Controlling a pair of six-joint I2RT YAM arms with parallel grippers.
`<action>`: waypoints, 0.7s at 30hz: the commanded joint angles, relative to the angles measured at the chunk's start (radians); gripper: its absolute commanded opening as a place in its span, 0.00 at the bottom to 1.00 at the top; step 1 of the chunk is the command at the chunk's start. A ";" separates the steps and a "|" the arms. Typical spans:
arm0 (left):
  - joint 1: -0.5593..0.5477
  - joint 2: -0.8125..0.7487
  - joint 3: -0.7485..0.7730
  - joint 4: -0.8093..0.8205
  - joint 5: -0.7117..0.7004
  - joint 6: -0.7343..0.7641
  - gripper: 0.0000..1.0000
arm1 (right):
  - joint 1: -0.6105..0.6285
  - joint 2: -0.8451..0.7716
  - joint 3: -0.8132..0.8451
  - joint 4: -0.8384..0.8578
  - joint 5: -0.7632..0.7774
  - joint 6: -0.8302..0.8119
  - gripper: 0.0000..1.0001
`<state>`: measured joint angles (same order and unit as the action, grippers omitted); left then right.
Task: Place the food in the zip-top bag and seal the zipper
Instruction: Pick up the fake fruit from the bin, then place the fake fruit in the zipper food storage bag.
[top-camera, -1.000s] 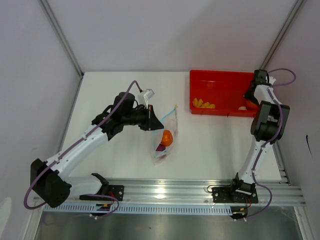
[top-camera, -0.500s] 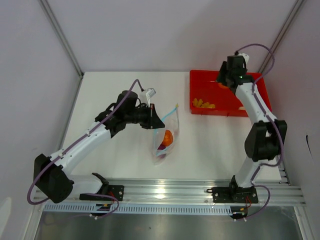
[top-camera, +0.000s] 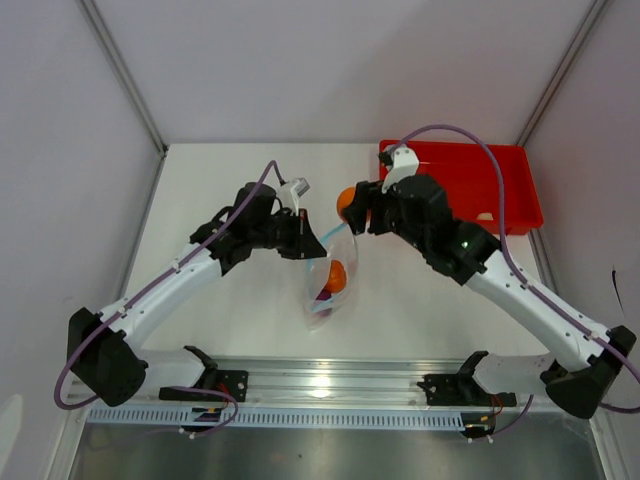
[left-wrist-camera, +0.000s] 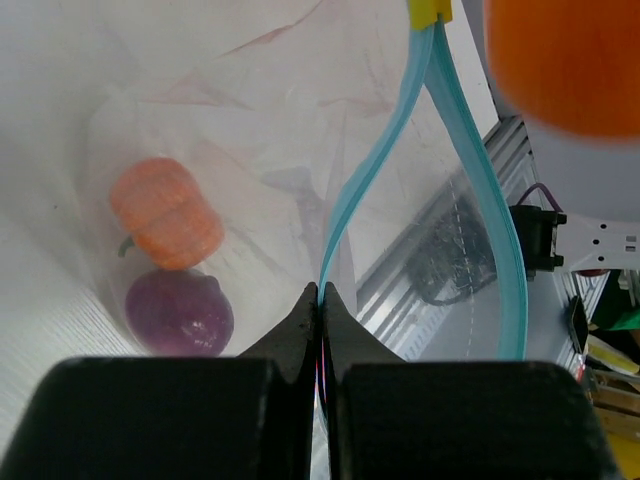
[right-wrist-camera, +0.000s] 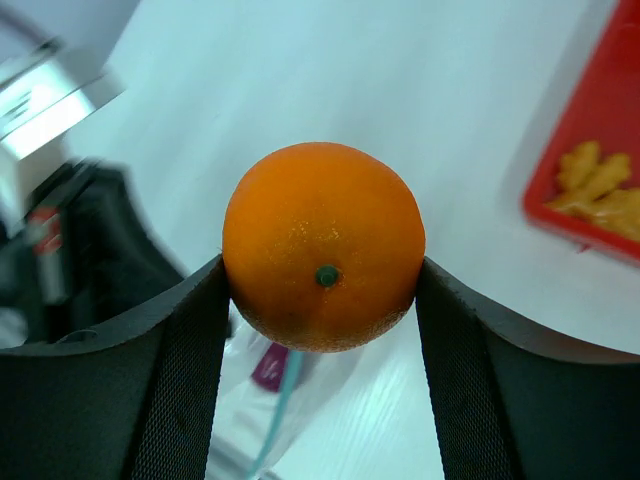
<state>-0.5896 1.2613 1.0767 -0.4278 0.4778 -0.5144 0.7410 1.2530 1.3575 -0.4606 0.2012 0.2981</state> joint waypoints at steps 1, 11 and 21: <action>0.005 -0.011 0.035 -0.023 -0.016 0.020 0.01 | 0.095 -0.089 -0.067 0.043 0.047 0.059 0.38; 0.005 -0.002 0.071 -0.061 -0.039 0.037 0.01 | 0.323 -0.104 -0.118 -0.004 0.165 0.127 0.38; 0.004 0.007 0.072 -0.055 -0.050 0.024 0.01 | 0.353 -0.190 -0.242 -0.044 0.181 0.185 0.39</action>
<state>-0.5896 1.2701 1.1057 -0.4854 0.4374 -0.4965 1.0847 1.0973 1.1324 -0.5049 0.3470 0.4446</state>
